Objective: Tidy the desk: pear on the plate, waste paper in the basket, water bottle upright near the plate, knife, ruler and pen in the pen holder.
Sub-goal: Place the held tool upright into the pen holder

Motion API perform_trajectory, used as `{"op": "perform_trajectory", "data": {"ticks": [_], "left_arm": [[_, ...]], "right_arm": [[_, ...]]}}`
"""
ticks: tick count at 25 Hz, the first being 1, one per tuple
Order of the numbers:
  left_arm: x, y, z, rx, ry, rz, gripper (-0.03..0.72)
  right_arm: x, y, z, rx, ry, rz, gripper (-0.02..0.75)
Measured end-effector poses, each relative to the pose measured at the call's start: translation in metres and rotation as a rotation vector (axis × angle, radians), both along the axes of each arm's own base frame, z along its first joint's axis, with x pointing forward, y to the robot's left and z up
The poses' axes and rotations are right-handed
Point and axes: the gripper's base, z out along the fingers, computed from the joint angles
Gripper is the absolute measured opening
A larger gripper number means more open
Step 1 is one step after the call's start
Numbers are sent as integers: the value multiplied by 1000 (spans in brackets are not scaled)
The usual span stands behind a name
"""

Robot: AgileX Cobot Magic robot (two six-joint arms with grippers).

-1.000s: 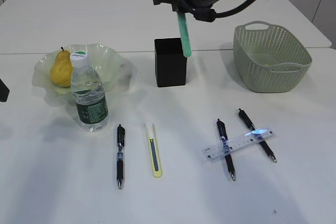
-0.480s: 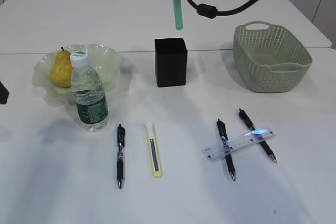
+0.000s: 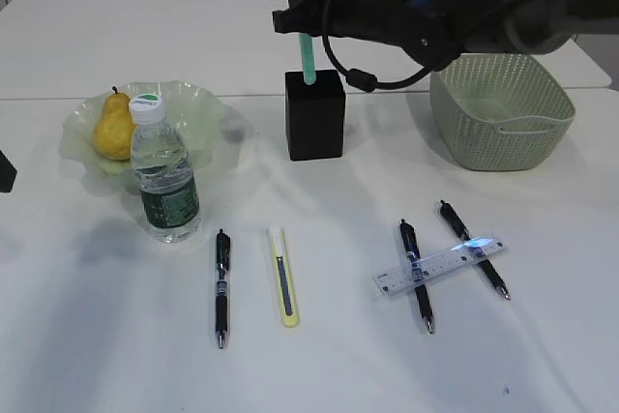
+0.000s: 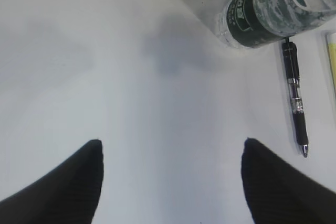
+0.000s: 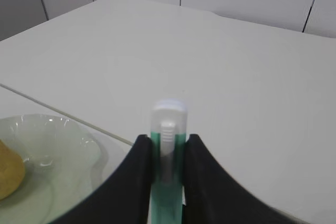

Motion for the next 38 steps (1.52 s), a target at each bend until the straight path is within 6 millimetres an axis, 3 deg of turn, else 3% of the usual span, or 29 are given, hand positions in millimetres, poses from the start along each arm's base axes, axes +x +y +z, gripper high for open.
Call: {"op": "perform_trajectory", "data": {"ticks": [9, 18, 21, 26, 32, 34, 38], "left_arm": [[0, 0, 0, -2, 0, 1, 582], [0, 0, 0, -6, 0, 2, 582], [0, -1, 0, -12, 0, 4, 582], [0, -1, 0, -17, 0, 5, 582], [0, -1, 0, -20, 0, 6, 582], [0, -1, 0, -20, 0, 6, 582], [0, -1, 0, -20, 0, 6, 582]], "right_arm": [[8, 5, -36, 3, 19, 25, 124], [14, -2, -53, 0, 37, 15, 128], [15, -4, -57, -3, 44, 11, 163], [16, -3, -55, 7, 29, 18, 277], [15, -2, -52, 19, 6, 29, 297], [14, -3, -44, 19, 6, 20, 299], [5, -13, -6, 8, 42, -43, 302]]}}
